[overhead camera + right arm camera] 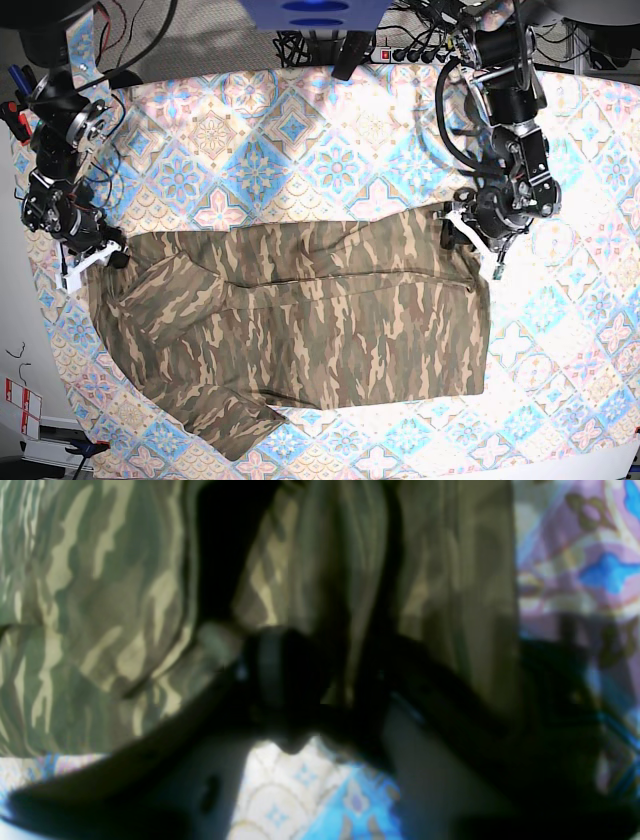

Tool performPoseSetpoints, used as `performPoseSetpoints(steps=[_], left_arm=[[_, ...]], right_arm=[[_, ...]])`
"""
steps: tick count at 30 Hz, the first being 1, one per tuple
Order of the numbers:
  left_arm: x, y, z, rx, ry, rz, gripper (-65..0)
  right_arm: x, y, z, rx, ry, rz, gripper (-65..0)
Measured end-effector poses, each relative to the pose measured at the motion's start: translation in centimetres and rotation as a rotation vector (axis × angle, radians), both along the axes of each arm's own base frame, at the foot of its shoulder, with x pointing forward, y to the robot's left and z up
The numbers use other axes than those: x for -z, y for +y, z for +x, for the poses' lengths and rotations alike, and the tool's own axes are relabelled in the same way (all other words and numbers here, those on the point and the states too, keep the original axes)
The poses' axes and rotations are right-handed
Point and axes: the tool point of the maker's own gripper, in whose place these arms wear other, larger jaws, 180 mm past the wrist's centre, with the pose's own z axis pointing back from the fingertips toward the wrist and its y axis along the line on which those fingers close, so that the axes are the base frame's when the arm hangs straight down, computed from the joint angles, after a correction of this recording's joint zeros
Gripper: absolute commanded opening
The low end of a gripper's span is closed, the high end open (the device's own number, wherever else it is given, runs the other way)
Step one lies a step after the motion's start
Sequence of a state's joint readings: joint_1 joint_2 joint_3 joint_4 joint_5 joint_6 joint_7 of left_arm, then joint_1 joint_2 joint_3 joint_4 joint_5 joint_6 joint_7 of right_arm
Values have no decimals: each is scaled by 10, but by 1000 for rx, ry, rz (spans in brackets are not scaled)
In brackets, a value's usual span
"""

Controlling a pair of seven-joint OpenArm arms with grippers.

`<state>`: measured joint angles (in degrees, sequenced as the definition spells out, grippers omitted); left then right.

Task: Fold the T-shirt properly
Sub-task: 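Grasp the folded edge with both grippers and lift it, then drag the folded shirt with both grippers back toward the robot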

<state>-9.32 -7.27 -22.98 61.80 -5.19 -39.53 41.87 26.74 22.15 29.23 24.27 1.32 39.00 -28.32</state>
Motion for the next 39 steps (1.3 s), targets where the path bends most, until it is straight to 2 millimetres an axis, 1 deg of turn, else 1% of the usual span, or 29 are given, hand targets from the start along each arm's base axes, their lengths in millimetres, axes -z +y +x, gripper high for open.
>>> performPoseSetpoints(steps=[4, 6, 7, 11, 14, 15, 20, 22, 25, 29, 31, 33, 39], left_arm=[[2, -3, -2, 5, 7, -6, -650], [2, -3, -3, 8, 15, -5, -650], [4, -4, -5, 10, 29, -8, -650], [5, -2, -9, 18, 56, -1, -650], [7, -2, -17, 10, 46, -11, -650], [8, -1, -22, 11, 50, -5, -650], [7, 6, -53, 35, 56, 55, -650], [6, 8, -63, 41, 56, 74, -650], [7, 9, -79, 49, 66, 92, -650], [8, 7, -98, 86, 78, 91, -650], [9, 6, -106, 91, 86, 89, -650], [10, 5, -114, 93, 91, 90, -650], [14, 8, -139, 82, 101, 82, -650]], right_arm=[[2, 2, -2, -29, 16, -20, -577], [4, 6, -2, -64, 29, -40, -612], [4, 6, -2, -79, 35, -51, -619], [7, 7, -6, -100, 67, -54, -622], [10, 8, -15, -109, 75, -58, -622], [12, 7, -19, -109, 74, -62, -622], [15, 3, -42, -147, 87, -100, -623], [14, -1, -52, -155, 94, -130, -623], [10, -16, -75, -129, 110, -147, -623], [3, -42, -116, -131, 202, -256, -623], [0, -49, -135, -147, 247, -303, -623], [0, -47, -146, -157, 267, -331, -623], [3, -36, -162, -155, 272, -349, -623]])
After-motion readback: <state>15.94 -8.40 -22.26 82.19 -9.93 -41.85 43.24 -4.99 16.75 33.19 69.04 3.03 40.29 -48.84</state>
